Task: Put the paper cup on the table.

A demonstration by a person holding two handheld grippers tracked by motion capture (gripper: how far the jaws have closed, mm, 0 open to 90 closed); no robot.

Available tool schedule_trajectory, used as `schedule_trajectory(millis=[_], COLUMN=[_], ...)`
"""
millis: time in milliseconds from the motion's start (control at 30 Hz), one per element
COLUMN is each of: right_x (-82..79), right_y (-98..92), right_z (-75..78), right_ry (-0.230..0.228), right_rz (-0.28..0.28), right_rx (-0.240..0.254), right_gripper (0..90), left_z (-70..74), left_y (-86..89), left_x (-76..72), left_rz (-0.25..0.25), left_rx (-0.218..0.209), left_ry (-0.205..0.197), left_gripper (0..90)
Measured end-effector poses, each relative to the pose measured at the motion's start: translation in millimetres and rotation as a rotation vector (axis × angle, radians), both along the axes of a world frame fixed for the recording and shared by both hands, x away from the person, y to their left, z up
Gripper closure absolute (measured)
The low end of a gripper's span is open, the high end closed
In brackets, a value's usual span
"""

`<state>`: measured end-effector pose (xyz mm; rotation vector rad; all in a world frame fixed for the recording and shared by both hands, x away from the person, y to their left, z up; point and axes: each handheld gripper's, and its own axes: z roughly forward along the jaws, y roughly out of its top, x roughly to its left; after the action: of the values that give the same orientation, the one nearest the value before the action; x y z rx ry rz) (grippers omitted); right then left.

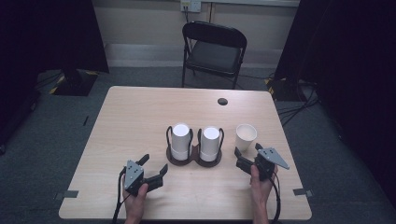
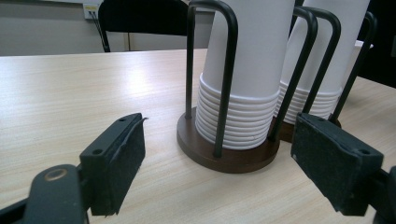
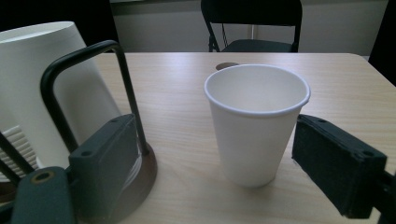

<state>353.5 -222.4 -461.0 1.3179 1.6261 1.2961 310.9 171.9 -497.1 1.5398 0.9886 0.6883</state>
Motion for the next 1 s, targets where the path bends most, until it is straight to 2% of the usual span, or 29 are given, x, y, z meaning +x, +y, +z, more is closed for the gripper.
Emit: schedule_trajectory(millis=[167,433,567,767,867,1000], right_x=[-9.2,-25.6,-31.8,-42.2,-44.8,-50.5], right_y=[8.0,18.4,24.2,32.9,38.8,43.2], right_z=[-0.6,-3.9,-5.4,-12.7,-18.4,-24.3], right_ry=[-0.016,-0.029,-0.033,-0.039,-0.03,-0.042], right_rz=[0.007,0.023,0.034,0.065,0.072,0.086], right_rx=[-0.008,0.016,0.006,0.024,0.012,0.033], right_gripper=[14.2,14.2,14.2,14.2,14.2,14.2], left_z=[0.0,0.1,0.1,-0.1,-0.1,-0.1], left_y=[0.2,-0.5,-0.2,-0.9,-0.7,-0.6], left_x=[-0.2,-0.7,-0.9,-1.8,-2.3,-2.1], left_rz=[0.002,0.005,0.008,0.011,0.007,0.009], left_rx=[-0.003,0.0,0.002,-0.001,0.002,0.003], left_ry=[0.004,0.006,0.004,-0.006,-0.009,-0.008], left_gripper=[17.3,16.8,16.9,16.9,16.9,16.9])
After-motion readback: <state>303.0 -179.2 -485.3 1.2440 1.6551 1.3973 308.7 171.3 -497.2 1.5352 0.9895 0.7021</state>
